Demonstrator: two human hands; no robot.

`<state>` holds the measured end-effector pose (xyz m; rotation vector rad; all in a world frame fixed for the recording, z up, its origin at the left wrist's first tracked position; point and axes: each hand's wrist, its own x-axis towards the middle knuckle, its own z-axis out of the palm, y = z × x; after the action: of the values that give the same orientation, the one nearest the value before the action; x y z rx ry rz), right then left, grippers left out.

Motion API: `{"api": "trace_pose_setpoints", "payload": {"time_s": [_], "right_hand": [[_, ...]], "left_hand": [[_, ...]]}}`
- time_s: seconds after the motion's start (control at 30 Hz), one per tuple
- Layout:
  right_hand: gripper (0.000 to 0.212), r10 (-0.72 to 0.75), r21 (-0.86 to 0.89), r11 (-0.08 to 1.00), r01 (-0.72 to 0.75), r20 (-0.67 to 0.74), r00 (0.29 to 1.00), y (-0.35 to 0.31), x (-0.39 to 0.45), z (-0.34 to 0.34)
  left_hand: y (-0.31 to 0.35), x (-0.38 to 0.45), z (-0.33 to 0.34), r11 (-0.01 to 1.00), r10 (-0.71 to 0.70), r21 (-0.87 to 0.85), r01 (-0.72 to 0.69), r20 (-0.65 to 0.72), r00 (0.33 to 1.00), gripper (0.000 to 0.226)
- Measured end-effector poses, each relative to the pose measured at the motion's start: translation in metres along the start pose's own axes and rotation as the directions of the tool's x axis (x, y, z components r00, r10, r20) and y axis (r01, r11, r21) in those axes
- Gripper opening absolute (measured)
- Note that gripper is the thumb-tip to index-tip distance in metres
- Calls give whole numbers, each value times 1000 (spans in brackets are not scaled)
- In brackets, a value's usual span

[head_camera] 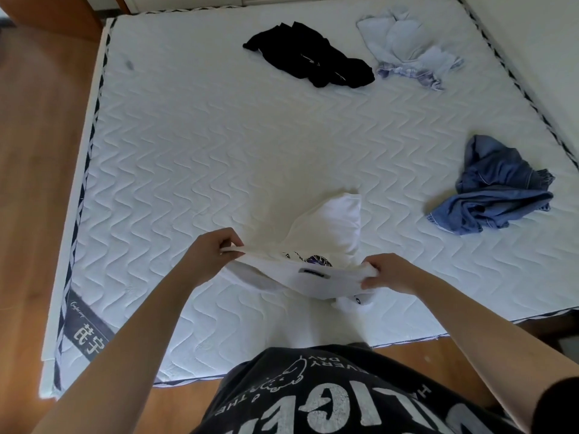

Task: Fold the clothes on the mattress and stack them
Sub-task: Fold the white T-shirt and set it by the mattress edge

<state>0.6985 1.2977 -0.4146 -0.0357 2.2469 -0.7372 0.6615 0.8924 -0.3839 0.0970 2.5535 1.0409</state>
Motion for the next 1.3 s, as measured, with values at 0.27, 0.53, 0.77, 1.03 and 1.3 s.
{"api": "trace_pose_setpoints", "payload": {"time_s": [0.27, 0.53, 0.77, 1.03, 1.3], "right_hand": [[33, 28, -133, 989, -66, -272, 962, 1, 17, -1], [14, 36, 366, 929, 47, -216, 976, 0, 4, -20], [17, -56, 519, 817, 251, -362, 930, -32, -7, -30], [10, -125, 371, 856, 359, -525, 842, -54, -3, -39], [29, -208, -91, 978, 188, -522, 827, -35, 5, -46]], "left_hand": [[-2, 1, 2, 996, -6, 84, 3, 40, 999, 17], [-13, 1, -7, 1000, -26, 5, 26, 29, 999, 33], [-3, 6, -18, 997, 69, -30, -73, -114, 991, 15], [-8, 11, -22, 995, 20, 101, -23, 32, 999, 24], [-1, 12, -24, 991, 26, 131, -10, -121, 992, 22]]}}
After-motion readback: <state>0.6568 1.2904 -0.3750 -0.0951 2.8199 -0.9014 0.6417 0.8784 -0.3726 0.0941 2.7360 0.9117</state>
